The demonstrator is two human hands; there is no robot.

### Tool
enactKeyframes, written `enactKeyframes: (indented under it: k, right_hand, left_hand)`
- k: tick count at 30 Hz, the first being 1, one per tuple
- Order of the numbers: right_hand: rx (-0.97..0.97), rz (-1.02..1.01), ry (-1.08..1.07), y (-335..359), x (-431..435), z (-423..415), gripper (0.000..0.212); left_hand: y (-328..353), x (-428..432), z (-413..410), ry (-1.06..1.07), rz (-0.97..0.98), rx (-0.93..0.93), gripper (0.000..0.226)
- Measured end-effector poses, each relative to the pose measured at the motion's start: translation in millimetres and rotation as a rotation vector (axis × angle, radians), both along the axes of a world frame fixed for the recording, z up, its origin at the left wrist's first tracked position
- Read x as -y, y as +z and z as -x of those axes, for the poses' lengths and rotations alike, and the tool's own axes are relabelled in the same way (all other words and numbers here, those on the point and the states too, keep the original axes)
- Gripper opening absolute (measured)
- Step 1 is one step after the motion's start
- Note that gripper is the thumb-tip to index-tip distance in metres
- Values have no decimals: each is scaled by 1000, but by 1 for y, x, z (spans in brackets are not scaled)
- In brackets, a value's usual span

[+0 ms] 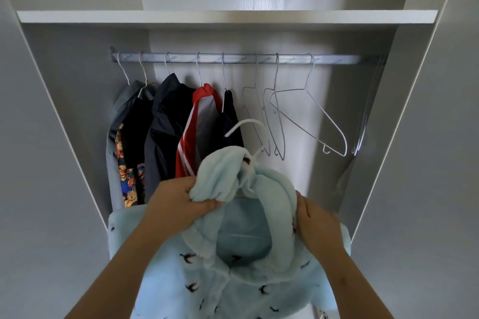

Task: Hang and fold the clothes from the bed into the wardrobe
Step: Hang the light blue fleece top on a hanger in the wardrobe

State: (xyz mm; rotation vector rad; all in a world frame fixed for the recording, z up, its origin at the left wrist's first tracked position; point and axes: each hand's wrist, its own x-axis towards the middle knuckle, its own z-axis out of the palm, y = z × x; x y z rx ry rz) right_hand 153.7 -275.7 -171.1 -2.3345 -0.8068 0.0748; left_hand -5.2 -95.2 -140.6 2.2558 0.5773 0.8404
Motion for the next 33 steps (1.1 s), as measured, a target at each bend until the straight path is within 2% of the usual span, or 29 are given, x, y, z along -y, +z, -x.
enactKeyframes:
  k: [4, 5, 8, 12, 16, 18, 20, 21, 24, 25, 26, 29, 31, 33]
  right_hand:
    - [-119, -62, -51, -2, -8, 15, 51]
    - [-102, -54, -52, 0, -9, 16, 51]
    - [-41, -91, -37, 5, -10, 21, 46]
    - [6, -132, -14, 13, -16, 31, 39]
    - [16, -89, 7, 23, -23, 35, 40]
    - [-23, -109, -52, 25, -21, 32, 45]
    - [-77, -160, -140, 26, -15, 24, 50]
    - [-113, -196, -176, 27, -12, 21, 51]
    - [-211, -316, -239, 24, -8, 14, 50]
    - [-229, -339, -251, 22, -8, 13, 49]
    - [-242, -356, -262, 19, -8, 14, 49]
    - [-288, -387, -285, 11, -7, 14, 47]
    - [-294, -375, -296, 8, -6, 13, 46]
    - [-260, -335, -270, 6, -5, 10, 43]
  left_hand:
    - [-4, 14, -10, 2, -92, -48, 19]
    - [-5, 16, -11, 8, -93, -49, 17]
    - [-8, 19, -11, 15, -102, -53, 30]
    - [-14, 22, -10, 11, -84, -73, 20]
    - [-14, 26, -12, -9, -82, -66, 20]
    - [-13, 29, -11, -67, 18, -67, 26]
    - [-11, 31, -8, -118, 77, -97, 46]
    - [-10, 30, -6, -113, 76, -92, 53]
    - [-9, 21, -5, 2, 93, -9, 55]
    - [-7, 17, -4, 36, 66, -43, 61]
    - [-7, 11, -4, 58, -24, -153, 61]
    - [-18, -8, -8, 132, -298, -430, 45]
    - [-25, -13, -6, 109, -347, -496, 39]
    - [-25, -16, -3, 98, -487, -513, 41]
